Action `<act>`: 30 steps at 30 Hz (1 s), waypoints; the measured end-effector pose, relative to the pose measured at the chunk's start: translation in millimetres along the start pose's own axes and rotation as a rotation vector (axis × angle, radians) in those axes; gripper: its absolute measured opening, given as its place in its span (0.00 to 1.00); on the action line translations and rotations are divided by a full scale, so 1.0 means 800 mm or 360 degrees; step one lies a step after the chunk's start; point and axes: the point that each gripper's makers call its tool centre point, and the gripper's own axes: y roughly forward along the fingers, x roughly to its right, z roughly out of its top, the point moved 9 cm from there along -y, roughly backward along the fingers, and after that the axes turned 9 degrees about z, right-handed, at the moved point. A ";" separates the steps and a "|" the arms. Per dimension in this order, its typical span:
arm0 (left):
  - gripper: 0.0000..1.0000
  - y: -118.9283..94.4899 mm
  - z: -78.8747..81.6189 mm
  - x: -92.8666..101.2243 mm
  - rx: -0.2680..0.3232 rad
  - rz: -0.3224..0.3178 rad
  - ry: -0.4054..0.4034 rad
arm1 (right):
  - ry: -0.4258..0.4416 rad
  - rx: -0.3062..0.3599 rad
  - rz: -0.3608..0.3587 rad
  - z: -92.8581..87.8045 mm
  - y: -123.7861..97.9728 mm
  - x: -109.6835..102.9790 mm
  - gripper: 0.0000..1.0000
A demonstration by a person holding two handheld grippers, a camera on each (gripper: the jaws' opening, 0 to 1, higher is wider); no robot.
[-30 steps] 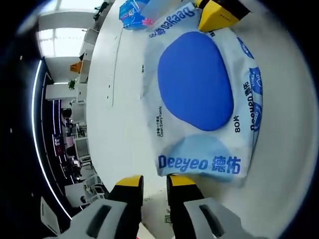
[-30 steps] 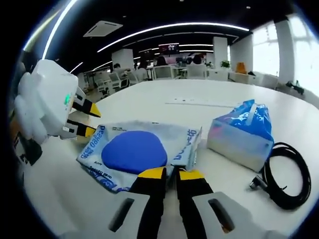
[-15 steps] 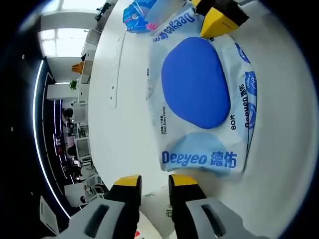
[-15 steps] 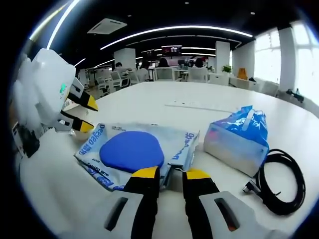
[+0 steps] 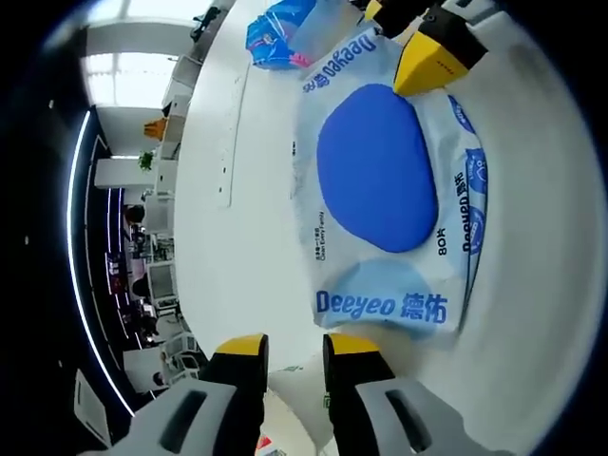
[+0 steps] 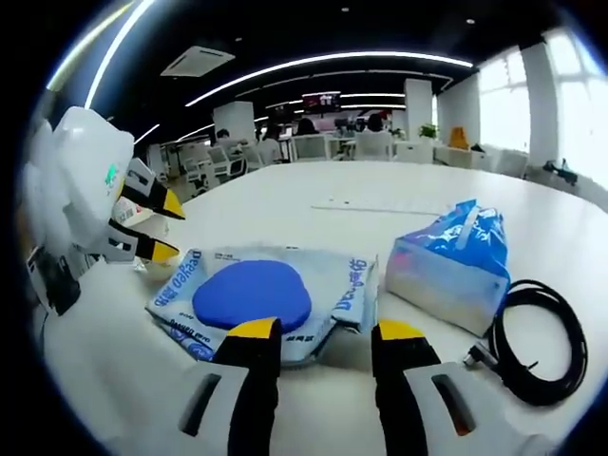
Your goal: Arrange the tabletop items into an orderly group along one side of the table until the central work area is clear of visible clutter.
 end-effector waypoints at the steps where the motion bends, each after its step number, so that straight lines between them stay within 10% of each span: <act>1: 0.22 0.000 0.000 -0.001 0.0003 -0.0003 -0.0001 | -0.0010 -0.0006 -0.0004 0.000 0.000 0.000 0.36; 30: 0.43 -0.013 0.006 -0.007 0.0227 -0.0050 -0.0355 | -0.0091 0.0019 0.0010 0.002 -0.015 0.009 0.51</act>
